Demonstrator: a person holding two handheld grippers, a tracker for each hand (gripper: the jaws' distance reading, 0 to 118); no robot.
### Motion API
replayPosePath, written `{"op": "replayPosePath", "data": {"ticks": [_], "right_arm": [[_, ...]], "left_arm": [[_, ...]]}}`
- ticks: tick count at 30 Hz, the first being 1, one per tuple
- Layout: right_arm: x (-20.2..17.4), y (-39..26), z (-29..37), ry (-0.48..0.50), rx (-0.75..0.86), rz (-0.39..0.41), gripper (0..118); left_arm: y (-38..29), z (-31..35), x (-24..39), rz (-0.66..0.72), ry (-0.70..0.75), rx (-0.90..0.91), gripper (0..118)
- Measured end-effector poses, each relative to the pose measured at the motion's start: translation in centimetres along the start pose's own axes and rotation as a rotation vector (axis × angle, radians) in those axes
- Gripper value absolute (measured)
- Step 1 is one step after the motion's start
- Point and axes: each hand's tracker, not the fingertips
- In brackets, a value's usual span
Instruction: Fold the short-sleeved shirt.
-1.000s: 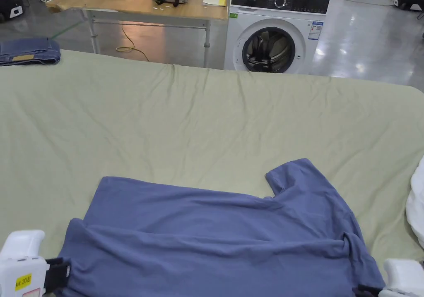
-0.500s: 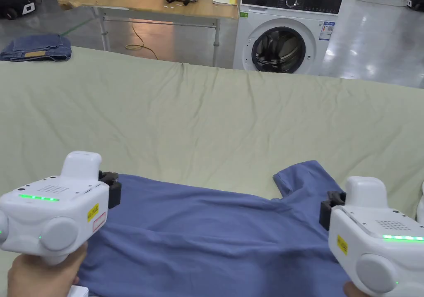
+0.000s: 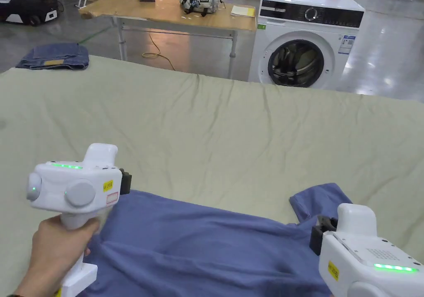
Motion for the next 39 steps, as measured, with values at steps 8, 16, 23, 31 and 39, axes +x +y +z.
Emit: {"op": "replayPosePath", "data": {"ticks": [8, 16, 23, 31, 39], "right_arm": [[1.7, -0.3, -1.3, -0.034, -0.053, 0.020, 0], [3.8, -1.3, -1.3, -0.087, -0.110, 0.007, 0], [5.0, -1.8, -1.0, -0.108, -0.150, -0.017, 0], [8.8, 1.6, -2.8, -0.122, -0.170, -0.042, 0], [13.4, 7.9, -12.3, -0.114, -0.387, 0.016, 61]], "left_arm": [[3.7, -6.8, -2.6, 0.141, -0.092, -0.307, 17], [3.1, -10.2, -0.6, 0.046, -0.018, -0.450, 54], [2.1, -10.4, 1.5, -0.061, 0.046, -0.422, 0], [1.9, -6.3, 1.0, -0.068, -0.016, -0.280, 0], [1.1, -3.0, 0.9, -0.051, -0.025, -0.184, 0]]}}
